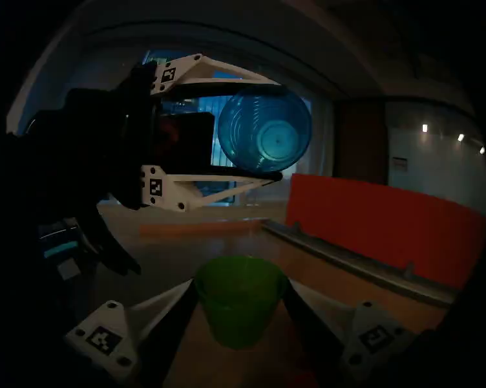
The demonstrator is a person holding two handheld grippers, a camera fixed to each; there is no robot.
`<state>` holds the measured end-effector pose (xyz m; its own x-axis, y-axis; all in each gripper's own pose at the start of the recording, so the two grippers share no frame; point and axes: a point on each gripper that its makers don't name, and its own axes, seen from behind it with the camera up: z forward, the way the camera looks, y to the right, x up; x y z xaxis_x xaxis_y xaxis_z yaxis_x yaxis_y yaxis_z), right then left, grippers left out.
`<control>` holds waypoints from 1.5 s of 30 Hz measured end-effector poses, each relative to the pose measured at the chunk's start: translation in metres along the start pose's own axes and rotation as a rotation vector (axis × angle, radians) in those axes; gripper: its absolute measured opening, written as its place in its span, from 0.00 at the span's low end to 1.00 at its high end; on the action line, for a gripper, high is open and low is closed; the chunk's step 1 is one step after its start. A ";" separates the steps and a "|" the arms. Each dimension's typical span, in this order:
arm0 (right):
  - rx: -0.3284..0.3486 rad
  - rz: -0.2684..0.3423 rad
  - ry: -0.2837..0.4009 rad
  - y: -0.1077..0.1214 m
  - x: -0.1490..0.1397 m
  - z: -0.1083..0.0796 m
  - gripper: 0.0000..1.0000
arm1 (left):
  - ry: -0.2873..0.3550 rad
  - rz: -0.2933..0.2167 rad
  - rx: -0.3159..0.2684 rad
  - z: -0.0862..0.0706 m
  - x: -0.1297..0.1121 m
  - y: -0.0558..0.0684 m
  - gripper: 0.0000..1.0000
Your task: Pour water
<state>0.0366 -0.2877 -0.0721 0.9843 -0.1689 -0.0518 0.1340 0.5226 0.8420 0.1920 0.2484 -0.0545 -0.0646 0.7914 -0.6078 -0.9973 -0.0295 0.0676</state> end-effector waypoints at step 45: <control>-0.019 -0.007 0.016 0.003 0.011 -0.001 1.00 | 0.051 -0.940 -0.045 0.009 -0.040 -0.003 0.87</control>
<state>0.0475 -0.2877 -0.0709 0.9850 -0.1594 -0.0663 0.1429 0.5369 0.8314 0.1977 0.2228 -0.0231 0.7667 0.4756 -0.4313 -0.6419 0.5829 -0.4981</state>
